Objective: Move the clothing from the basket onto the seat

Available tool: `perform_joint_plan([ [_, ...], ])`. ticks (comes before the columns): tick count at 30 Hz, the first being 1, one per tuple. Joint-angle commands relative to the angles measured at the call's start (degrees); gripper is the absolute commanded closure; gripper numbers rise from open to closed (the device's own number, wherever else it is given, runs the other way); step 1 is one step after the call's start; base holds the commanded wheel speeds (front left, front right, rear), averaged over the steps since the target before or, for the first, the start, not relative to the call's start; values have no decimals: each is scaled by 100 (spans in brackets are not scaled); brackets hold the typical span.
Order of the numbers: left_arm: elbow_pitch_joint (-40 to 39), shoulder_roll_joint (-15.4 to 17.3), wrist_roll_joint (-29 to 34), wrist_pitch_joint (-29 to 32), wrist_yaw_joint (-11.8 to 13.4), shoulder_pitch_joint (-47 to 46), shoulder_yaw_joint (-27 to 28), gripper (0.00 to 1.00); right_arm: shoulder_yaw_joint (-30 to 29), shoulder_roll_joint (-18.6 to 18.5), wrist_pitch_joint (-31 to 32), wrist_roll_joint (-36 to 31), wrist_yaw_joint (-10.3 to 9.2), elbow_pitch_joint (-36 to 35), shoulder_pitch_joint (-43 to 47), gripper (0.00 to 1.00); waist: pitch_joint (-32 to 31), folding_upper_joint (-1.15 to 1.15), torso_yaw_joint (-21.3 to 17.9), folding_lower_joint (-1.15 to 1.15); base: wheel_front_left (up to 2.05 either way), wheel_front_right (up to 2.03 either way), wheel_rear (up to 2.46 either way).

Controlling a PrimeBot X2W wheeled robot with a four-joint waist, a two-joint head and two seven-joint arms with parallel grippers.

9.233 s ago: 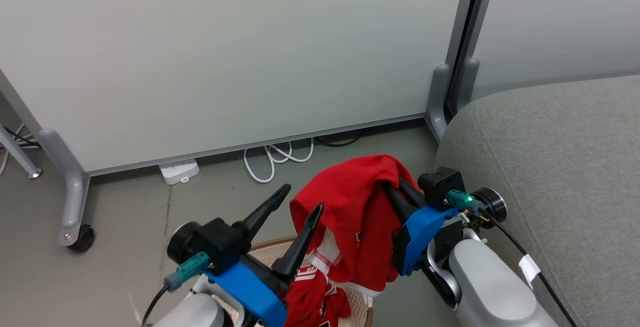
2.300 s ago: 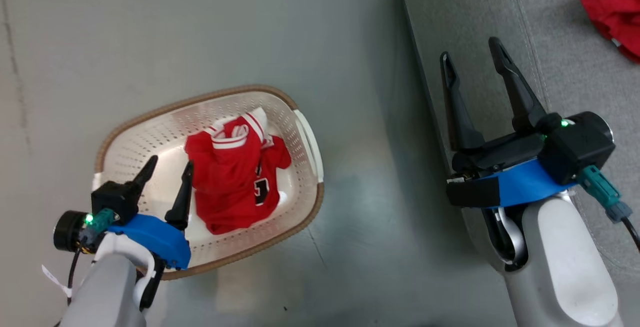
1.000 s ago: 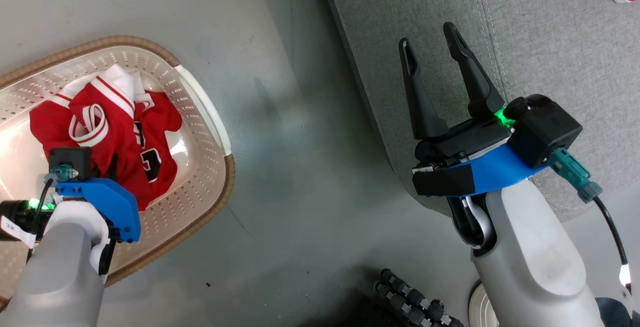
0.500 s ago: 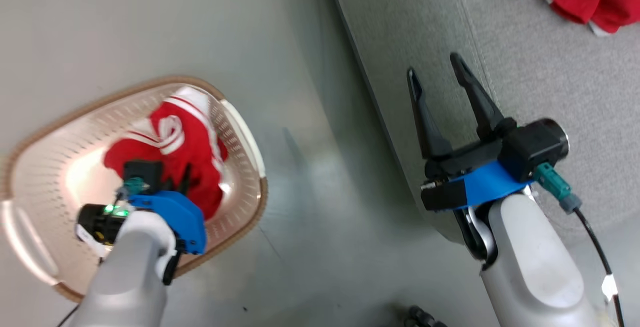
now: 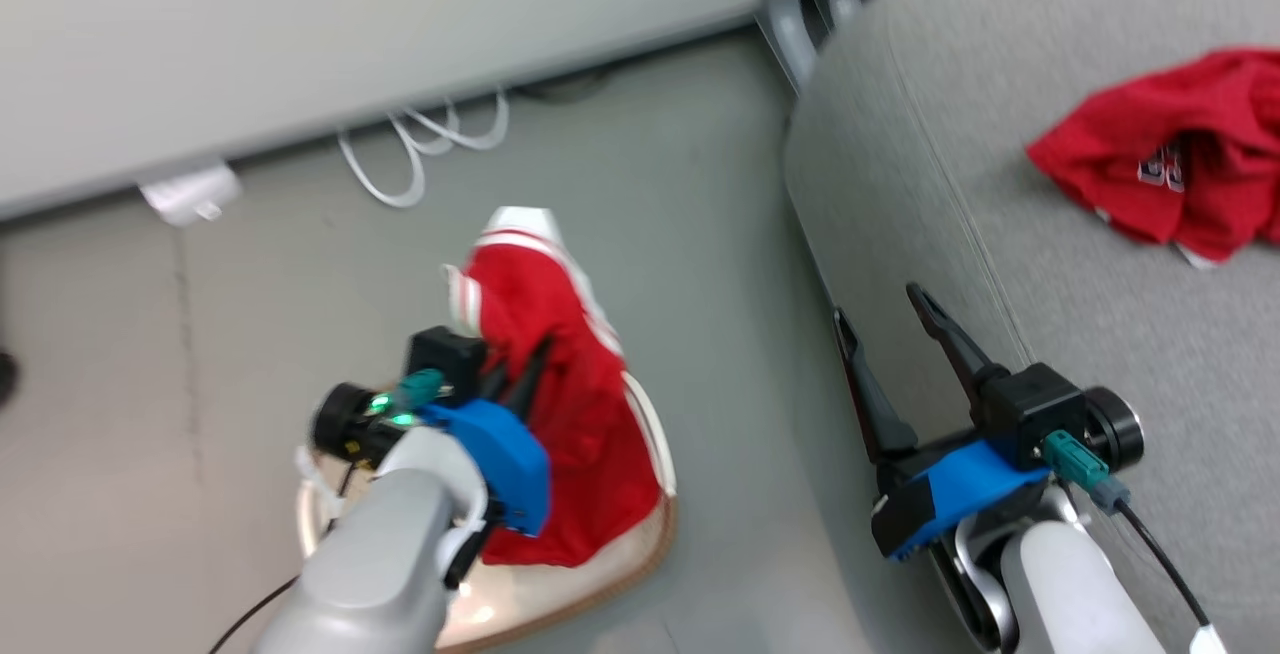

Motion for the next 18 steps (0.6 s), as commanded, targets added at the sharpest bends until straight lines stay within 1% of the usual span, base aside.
perform_joint_plan([
  [1,-205,-17,-147,52,-18,99,-233,100,-15,-39,69,39,-3,-60,191,0,-948,0,729,2,0,0,0],
  [3,-559,-12,-405,125,-18,82,-655,100,-33,-35,172,57,-3,-156,359,0,-1148,0,852,2,0,0,0],
  [6,-900,-7,-698,198,-20,-68,-1083,100,5,-22,329,96,-3,-279,589,0,-1397,0,994,2,0,0,0],
  [11,-1223,-13,-1067,240,-21,-325,-1465,100,84,-14,499,163,-4,-441,810,0,-1639,0,1100,2,0,0,0],
  [18,-1498,-14,-1497,315,-11,-716,-1815,100,171,-29,645,209,-4,-588,913,0,-1791,0,1149,2,0,0,0],
])
